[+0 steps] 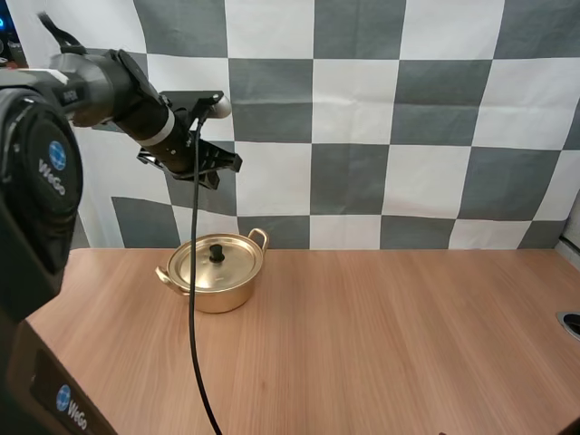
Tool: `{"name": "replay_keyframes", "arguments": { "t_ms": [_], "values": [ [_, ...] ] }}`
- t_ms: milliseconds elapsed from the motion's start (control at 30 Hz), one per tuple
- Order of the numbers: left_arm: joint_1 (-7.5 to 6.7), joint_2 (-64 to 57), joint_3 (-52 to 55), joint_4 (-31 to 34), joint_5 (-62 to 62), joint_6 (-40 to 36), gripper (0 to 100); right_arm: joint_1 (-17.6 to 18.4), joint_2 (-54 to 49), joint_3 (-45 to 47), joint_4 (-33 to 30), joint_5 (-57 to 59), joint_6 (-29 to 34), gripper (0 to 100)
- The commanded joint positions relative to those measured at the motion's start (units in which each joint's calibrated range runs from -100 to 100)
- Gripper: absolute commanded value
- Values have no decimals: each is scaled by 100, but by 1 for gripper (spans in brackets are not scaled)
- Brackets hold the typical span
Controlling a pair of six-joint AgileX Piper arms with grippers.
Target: Open the pot, put the car inside, and close it
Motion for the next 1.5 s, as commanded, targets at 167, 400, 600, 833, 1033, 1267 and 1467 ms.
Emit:
{"name": "replay_keyframes", "arguments": {
  "t_ms": [167,400,600,833,1033,1267,1467],
  "values": [
    [-1,-1091,1,105,-504,-26,0,-1,583,1377,-422,1,331,0],
    [-1,-2270,1,529,-1331,-650,0,-1,626,2724,-467,-656,187,0],
    [-1,-3388,19,1608,-1193,-2108,0,-1,525,2792,129,-676,-126,0],
    [-40,-4811,1189,1874,-2463,-2696,0,-1,350,2792,521,-522,-334,0],
    [-282,-5971,3217,1874,-5267,-2707,0,418,350,3002,-138,-1491,-501,0],
    [-411,-7107,5459,1874,-7229,-2707,0,1416,263,4055,-2405,-3802,984,0],
    [-411,-7883,7073,1864,-8482,-2816,0,1880,-239,5285,-3422,-5430,1808,0]
  ]
}}
